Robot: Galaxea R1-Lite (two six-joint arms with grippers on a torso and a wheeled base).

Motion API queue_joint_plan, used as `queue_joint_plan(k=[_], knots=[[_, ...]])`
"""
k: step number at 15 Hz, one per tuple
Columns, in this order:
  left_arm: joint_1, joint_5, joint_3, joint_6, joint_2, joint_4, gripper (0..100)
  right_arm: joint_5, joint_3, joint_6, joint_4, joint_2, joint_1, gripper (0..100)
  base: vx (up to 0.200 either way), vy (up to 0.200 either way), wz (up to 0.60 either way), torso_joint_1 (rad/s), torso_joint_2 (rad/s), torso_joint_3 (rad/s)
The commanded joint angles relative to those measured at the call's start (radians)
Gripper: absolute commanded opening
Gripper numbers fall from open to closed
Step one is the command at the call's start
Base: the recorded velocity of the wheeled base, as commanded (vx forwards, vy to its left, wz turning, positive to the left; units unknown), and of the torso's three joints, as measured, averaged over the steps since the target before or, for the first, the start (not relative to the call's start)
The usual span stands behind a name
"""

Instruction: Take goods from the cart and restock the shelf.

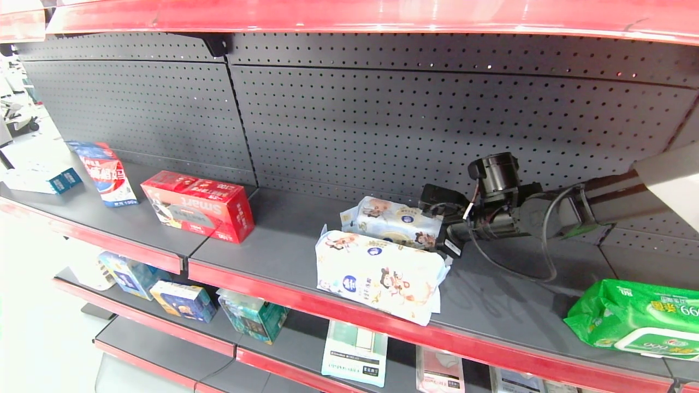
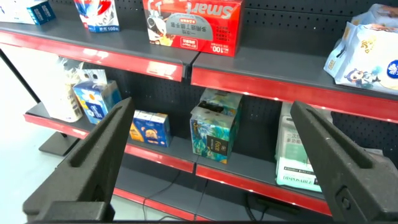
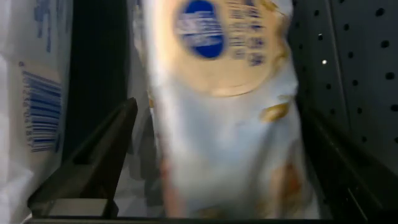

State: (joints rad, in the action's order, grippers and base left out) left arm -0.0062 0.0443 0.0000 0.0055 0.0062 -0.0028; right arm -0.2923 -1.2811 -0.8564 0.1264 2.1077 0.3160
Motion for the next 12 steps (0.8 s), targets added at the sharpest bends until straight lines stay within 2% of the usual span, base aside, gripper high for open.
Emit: queue_joint_plan(k=[1, 8, 12], knots=[[0.0, 0.0, 0.0, -0.001, 0.001, 0.0, 100, 0.004, -0.006, 0.0, 0.001, -0.002, 0.0, 100, 0.0, 0.0, 0.0, 0.0, 0.0, 0.0], [0.0, -0.001, 0.0, 0.001, 0.001, 0.0, 100, 0.012, 0.005, 0.005, 0.001, -0.054, -0.006, 100, 0.0, 0.0, 0.0, 0.0, 0.0, 0.0], [0.0, -0.001, 0.0, -0.001, 0.001, 0.0, 100, 0.016, 0.065, 0.019, 0.001, -0.12, -0.011, 100, 0.0, 0.0, 0.0, 0.0, 0.0, 0.0]])
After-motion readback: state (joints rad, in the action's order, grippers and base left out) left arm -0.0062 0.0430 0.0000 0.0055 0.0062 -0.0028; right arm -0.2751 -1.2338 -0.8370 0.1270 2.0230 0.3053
